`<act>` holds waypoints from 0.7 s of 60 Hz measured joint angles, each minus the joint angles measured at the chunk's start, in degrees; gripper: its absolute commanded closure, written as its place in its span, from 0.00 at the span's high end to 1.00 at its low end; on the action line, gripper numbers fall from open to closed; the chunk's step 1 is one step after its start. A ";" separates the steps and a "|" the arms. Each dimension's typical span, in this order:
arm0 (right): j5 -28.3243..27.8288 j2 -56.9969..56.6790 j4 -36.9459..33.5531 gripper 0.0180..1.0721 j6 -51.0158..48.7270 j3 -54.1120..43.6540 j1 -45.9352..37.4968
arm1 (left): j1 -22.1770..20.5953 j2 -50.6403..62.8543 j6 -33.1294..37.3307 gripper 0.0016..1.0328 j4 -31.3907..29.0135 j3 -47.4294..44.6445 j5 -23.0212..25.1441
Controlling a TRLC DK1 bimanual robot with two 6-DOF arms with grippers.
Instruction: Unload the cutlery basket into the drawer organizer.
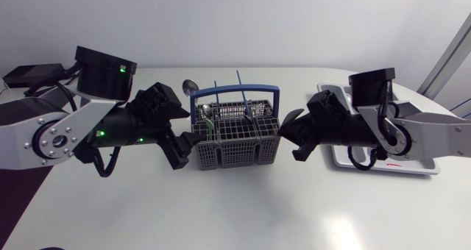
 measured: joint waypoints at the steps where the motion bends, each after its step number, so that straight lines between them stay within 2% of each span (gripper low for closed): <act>1: 0.00 0.07 0.02 0.06 -0.11 0.00 0.00 | 0.00 0.04 0.00 0.84 0.00 0.00 0.00; 20: 0.04 -0.35 -0.24 0.05 -0.61 0.02 0.04 | -0.59 1.03 0.02 0.84 0.76 0.00 -1.07; 30: 1.01 -1.84 -2.78 0.05 -0.57 0.52 0.98 | -1.27 1.03 0.20 0.84 0.81 0.00 -1.57; 42: 8.07 -3.93 -6.38 0.05 -0.35 2.38 4.92 | -1.55 1.03 0.20 0.84 0.81 0.00 -1.73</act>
